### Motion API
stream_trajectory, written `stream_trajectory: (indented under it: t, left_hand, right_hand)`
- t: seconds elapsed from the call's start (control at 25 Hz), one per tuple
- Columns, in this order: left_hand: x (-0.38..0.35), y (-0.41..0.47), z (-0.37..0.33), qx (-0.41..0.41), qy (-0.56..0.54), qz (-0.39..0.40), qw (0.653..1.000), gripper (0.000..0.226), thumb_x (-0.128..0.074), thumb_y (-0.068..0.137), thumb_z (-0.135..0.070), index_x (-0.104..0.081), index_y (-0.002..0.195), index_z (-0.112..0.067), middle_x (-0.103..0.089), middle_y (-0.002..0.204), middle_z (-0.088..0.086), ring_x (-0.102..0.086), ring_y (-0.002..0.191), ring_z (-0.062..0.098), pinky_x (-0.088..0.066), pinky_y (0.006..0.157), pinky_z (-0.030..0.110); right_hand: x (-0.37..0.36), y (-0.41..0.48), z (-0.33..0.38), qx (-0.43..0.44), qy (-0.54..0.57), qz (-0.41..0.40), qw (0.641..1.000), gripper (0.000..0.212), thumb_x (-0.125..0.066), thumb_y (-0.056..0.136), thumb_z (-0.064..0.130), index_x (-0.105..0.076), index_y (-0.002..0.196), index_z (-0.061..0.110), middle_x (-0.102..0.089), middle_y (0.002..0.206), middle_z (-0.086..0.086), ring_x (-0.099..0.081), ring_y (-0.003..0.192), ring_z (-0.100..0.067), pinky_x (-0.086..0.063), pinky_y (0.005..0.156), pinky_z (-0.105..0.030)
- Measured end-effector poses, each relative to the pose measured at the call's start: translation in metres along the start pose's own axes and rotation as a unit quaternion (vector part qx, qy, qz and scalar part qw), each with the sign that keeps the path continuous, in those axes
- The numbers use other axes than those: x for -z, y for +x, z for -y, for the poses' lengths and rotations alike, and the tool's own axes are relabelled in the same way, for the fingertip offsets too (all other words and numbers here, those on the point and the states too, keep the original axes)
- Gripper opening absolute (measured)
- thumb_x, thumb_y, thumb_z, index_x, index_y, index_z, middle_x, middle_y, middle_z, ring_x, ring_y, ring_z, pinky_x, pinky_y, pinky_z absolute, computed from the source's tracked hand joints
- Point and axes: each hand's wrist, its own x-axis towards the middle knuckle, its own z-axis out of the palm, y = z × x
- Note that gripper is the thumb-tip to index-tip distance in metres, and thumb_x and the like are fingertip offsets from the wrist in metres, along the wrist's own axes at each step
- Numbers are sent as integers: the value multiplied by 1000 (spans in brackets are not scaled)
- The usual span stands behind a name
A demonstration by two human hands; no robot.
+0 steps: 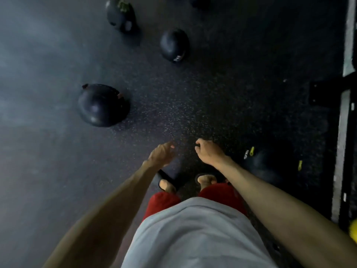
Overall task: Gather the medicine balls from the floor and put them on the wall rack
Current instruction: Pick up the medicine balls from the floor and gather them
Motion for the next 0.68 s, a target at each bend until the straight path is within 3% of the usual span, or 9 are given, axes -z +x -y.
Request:
stream_trajectory:
  t: [0.12, 0.44, 0.6, 0.68]
  left_hand:
    - [11, -27, 75, 43, -63, -4, 997, 32, -56, 95, -21, -62, 127, -15, -69, 117, 11, -66, 108, 29, -49, 88, 37]
    - [51, -97, 272, 161, -187, -44, 968, 32, -53, 97, -25, -61, 127, -17, -68, 121, 14, -65, 109, 30, -50, 86, 35]
    - [70, -106, 337, 213, -295, -67, 929, 37, -47, 100, -20, -58, 132, -4, -60, 132, 23, -59, 120, 38, -54, 83, 29]
    - [82, -105, 376, 223, -311, -87, 920, 43, -45, 100, -20, -52, 134, 6, -50, 139, 31, -50, 127, 45, -52, 95, 35]
  right_hand:
    - [-30, 5, 72, 14, -50, 28, 998, 37, -46, 101, 34, -55, 133, 17, -63, 130, -15, -59, 119, -34, -48, 100, -42]
    - [-114, 16, 242, 58, -162, 87, 981, 37, -49, 100, 33, -58, 130, 14, -64, 128, -18, -59, 119, -35, -47, 98, -40]
    - [-139, 37, 313, 85, -203, 109, 969, 36, -51, 98, 30, -59, 129, 14, -63, 130, -17, -58, 122, -35, -45, 100, -39]
    - [-153, 53, 358, 105, -225, 123, 961, 37, -51, 99, 30, -58, 131, 13, -62, 132, -17, -56, 124, -35, -44, 101, -39]
